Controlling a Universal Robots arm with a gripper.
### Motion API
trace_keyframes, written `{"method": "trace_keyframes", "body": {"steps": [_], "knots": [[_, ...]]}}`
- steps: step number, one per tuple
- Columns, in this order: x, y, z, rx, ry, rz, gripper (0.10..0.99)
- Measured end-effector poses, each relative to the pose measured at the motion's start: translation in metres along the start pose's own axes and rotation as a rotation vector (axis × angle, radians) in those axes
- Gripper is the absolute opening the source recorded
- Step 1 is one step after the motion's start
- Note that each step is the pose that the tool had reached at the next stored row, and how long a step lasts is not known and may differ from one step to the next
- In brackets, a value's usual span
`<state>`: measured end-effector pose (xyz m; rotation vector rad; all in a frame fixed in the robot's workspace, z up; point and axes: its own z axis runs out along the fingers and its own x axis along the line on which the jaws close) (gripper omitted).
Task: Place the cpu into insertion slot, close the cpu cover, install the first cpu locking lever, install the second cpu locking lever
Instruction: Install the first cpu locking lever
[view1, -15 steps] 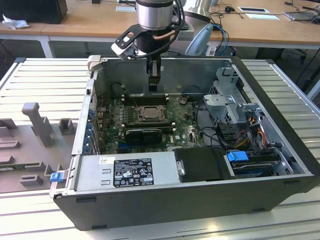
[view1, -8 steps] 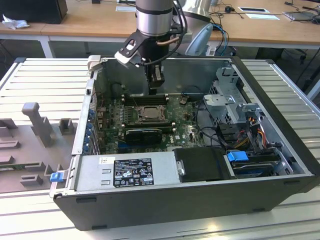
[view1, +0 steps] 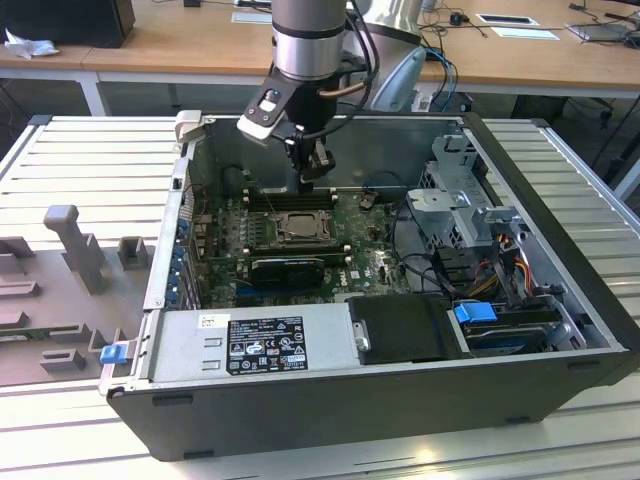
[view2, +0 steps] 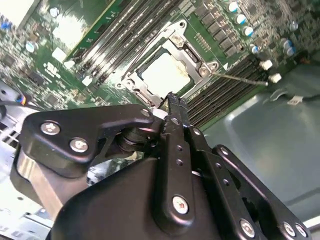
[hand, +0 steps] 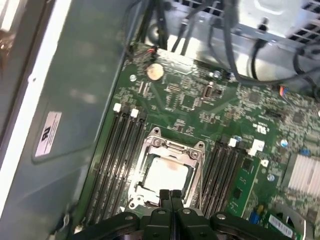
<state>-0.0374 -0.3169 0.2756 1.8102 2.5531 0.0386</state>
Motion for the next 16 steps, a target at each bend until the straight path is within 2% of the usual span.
{"method": "trace_keyframes", "body": {"steps": [2, 8, 14, 16], "knots": [[0.0000, -0.0001, 0.0009, 0.001, 0.0013, -0.056, 0.106], [0.0000, -0.0001, 0.0027, 0.001, 0.0047, -0.174, 0.106], [0.0000, -0.0001, 0.0036, 0.002, 0.0095, -0.350, 0.106], [0.0000, -0.0001, 0.0036, 0.002, 0.0102, -0.379, 0.106]]}}
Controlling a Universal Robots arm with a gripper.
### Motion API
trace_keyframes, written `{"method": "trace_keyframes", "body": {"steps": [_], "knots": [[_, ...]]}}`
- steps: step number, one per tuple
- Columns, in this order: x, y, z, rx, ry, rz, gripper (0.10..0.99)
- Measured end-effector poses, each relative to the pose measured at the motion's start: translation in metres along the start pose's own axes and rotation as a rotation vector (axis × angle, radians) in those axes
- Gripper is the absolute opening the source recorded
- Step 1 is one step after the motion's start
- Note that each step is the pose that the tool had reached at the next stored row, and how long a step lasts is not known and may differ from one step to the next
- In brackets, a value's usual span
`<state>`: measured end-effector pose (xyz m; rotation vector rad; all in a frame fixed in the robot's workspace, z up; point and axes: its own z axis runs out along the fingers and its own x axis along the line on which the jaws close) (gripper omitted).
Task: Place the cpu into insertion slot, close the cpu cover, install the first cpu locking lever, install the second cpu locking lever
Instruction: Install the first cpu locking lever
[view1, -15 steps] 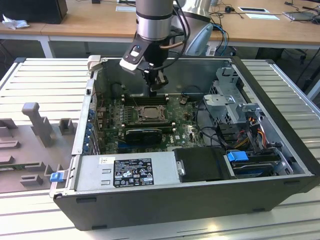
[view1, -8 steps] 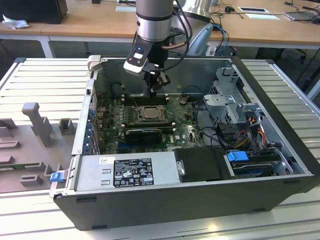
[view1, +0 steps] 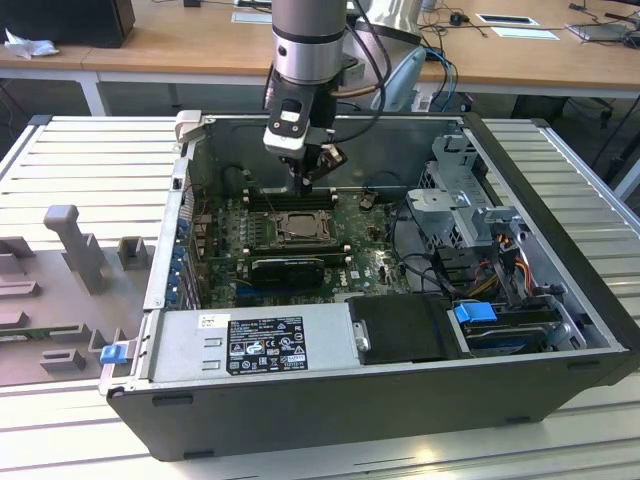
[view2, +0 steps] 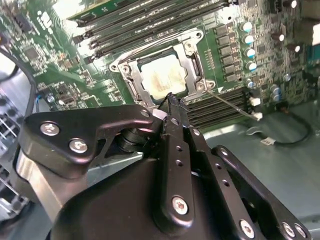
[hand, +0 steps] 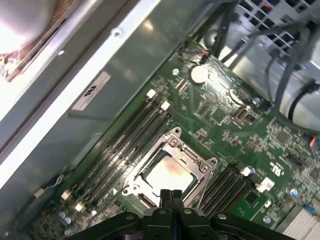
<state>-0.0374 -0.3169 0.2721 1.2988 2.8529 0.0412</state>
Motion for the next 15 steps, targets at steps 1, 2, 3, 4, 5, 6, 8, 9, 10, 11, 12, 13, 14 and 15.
{"method": "trace_keyframes", "body": {"steps": [1, 2, 3, 4, 5, 6, 8, 9, 10, 11, 12, 13, 14, 15], "knots": [[0.0000, 0.0000, 0.0000, 0.000, 0.0003, -0.013, 0.106], [0.0000, 0.0000, 0.0000, 0.000, 0.0007, -0.026, 0.106], [0.0000, 0.0000, 0.0000, 0.000, 0.0013, -0.051, 0.106], [0.0000, 0.0000, 0.0000, 0.000, 0.0016, -0.062, 0.106], [0.0000, 0.0000, 0.0000, 0.000, 0.0019, -0.074, 0.106], [0.0000, 0.0000, 0.0000, 0.000, 0.0023, -0.087, 0.106], [0.0000, 0.0000, 0.0000, 0.001, 0.0030, -0.112, 0.106], [0.0000, 0.0000, 0.0000, 0.001, 0.0033, -0.124, 0.106], [0.0000, 0.0000, 0.0000, 0.001, 0.0037, -0.138, 0.106], [0.0000, 0.0000, 0.0000, 0.001, 0.0040, -0.150, 0.106], [0.0000, 0.0000, 0.0000, 0.001, 0.0043, -0.163, 0.106], [0.0000, 0.0000, 0.0000, 0.001, 0.0049, -0.183, 0.106], [0.0000, 0.0000, 0.0000, 0.001, 0.0056, -0.208, 0.106], [0.0000, 0.0000, 0.0000, 0.001, 0.0059, -0.221, 0.106]]}}
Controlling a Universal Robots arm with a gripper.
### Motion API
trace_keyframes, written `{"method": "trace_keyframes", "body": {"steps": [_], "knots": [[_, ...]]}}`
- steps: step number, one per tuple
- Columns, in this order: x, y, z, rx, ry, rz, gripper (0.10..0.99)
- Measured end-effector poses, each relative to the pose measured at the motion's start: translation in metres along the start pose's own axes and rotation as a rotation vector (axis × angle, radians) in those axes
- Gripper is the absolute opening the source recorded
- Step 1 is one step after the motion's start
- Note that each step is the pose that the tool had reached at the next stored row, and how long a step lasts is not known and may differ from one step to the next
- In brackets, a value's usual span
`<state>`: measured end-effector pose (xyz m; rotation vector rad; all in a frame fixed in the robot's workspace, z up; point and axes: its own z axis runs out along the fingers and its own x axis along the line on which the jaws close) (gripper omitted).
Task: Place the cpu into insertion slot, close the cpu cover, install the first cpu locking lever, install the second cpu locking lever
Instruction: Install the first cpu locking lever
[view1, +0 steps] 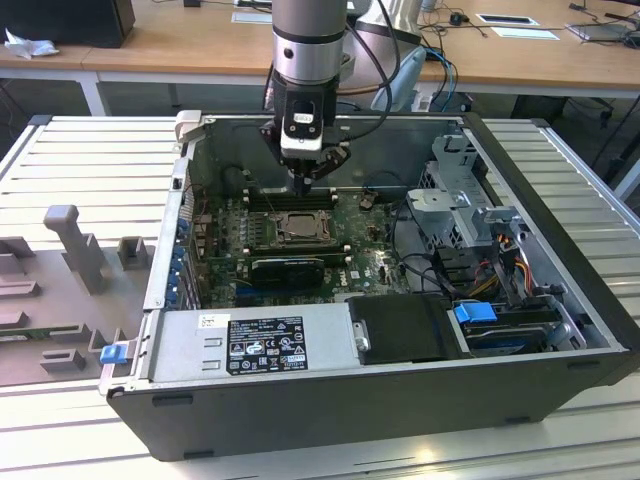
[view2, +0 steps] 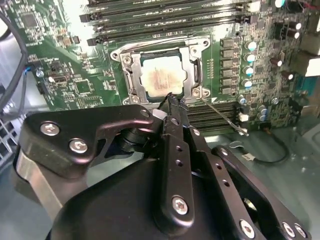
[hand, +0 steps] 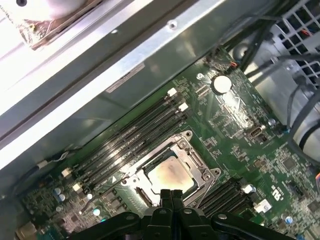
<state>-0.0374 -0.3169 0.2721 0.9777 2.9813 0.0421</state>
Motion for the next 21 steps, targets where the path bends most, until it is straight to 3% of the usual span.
{"method": "trace_keyframes", "body": {"steps": [8, 15, 21], "knots": [[0.0000, 0.0000, 0.0000, 0.001, 0.0034, -0.125, 0.106], [0.0000, 0.0000, 0.0002, 0.002, 0.0087, -0.327, 0.106], [0.0000, 0.0000, 0.0004, 0.002, 0.0119, -0.447, 0.106]]}}
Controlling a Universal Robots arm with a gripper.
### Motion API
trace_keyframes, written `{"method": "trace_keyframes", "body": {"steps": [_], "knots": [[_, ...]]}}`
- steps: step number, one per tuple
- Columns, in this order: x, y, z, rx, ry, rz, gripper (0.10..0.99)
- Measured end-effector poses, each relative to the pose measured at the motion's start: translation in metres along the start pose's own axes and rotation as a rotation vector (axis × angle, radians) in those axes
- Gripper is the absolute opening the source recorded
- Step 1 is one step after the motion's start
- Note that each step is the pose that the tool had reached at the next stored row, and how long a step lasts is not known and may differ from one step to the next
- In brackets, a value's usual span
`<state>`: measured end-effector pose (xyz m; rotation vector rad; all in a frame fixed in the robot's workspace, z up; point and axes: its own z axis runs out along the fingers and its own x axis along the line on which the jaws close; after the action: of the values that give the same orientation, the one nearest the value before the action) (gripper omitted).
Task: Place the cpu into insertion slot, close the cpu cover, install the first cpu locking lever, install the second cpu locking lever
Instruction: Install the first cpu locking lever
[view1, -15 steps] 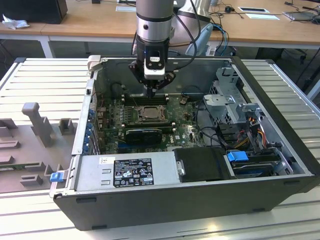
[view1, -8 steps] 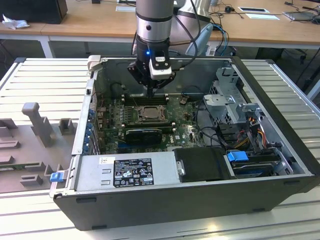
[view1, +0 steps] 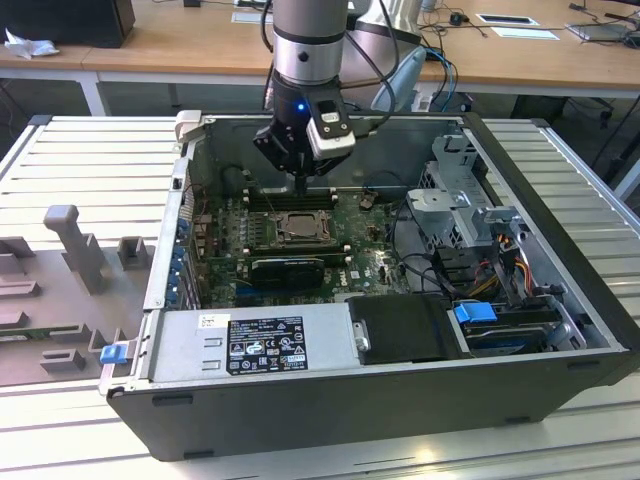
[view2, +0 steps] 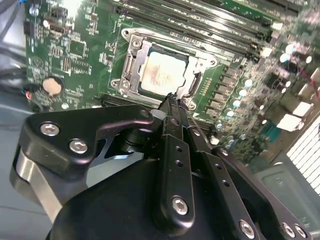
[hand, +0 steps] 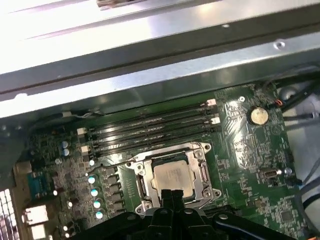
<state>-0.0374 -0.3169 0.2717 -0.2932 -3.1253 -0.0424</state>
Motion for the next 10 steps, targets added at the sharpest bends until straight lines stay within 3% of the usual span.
{"method": "trace_keyframes", "body": {"steps": [10], "knots": [[0.0000, 0.0000, 0.0004, 0.001, 0.0057, -0.213, 0.106]]}}
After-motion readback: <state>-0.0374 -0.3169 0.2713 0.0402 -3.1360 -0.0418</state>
